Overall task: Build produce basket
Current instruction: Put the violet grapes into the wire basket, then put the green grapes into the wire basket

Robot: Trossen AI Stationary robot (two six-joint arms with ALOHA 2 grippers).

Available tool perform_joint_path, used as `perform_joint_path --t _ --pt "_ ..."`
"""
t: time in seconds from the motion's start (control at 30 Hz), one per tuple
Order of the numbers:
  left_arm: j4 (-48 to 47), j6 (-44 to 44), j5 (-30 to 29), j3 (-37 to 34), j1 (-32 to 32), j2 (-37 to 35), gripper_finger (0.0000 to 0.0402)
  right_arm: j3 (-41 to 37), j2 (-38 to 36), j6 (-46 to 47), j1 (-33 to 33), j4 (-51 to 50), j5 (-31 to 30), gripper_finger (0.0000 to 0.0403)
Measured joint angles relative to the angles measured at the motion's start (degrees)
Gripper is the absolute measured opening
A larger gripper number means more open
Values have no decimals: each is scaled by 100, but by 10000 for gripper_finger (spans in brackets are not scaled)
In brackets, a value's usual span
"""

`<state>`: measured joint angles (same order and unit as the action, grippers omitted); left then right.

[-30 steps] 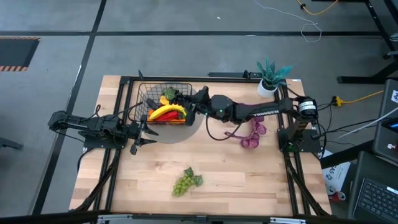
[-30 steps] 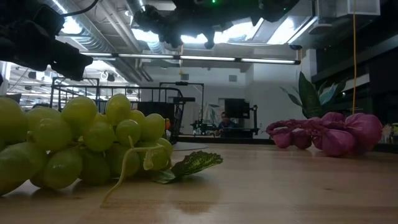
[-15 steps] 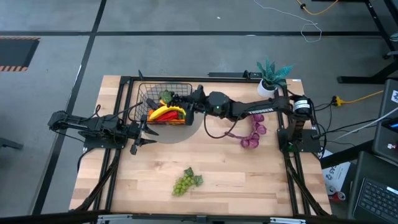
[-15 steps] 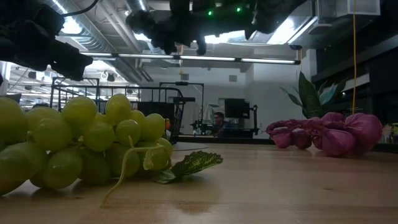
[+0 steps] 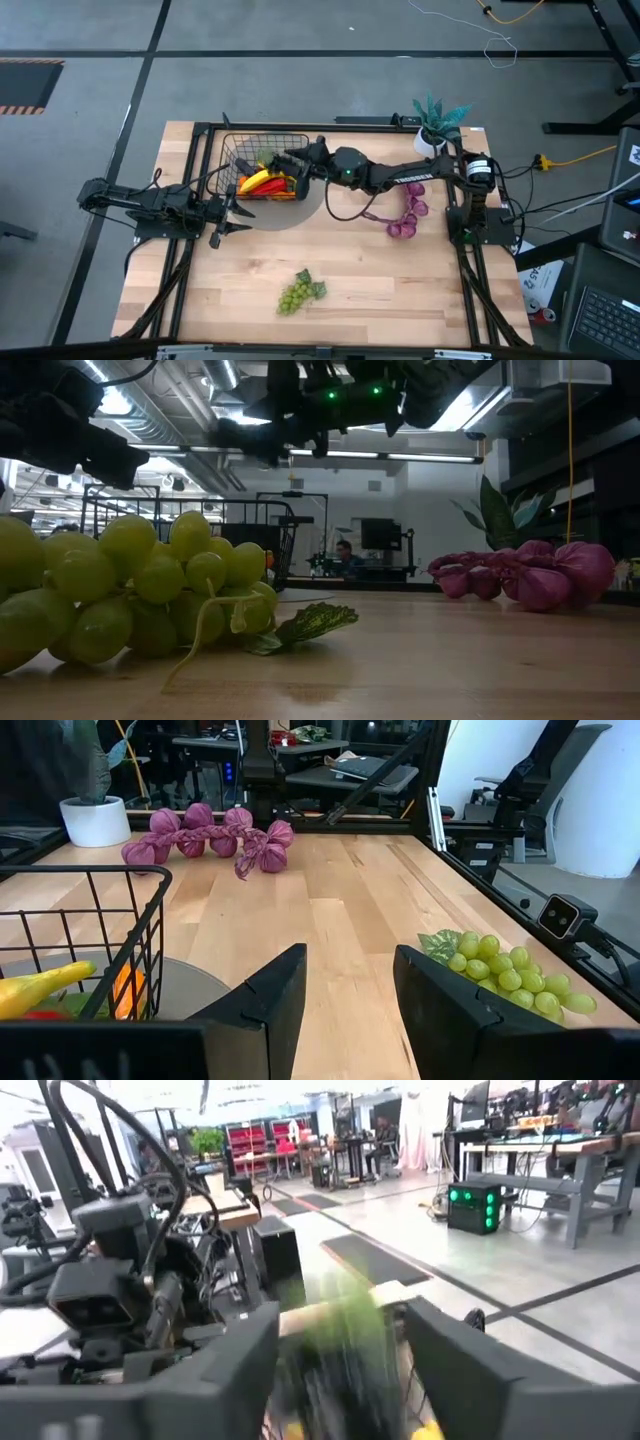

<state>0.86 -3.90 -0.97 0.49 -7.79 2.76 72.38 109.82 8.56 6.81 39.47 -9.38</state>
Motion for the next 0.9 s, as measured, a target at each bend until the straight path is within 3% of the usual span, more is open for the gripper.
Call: perform_joint_path --t 0.23,0.5,0.67,0.9 --pt "0 0 0 0 0 0 147 0 0 -12 -9 285 -1 310" --pt "0 0 0 0 0 0 147 0 0 508 -7 380 107 321" --pt "1 0 0 0 0 0 147 0 -159 994 -7 500 1167 321" --pt "0 0 0 0 0 0 147 0 -183 599 -17 292 2276 321"
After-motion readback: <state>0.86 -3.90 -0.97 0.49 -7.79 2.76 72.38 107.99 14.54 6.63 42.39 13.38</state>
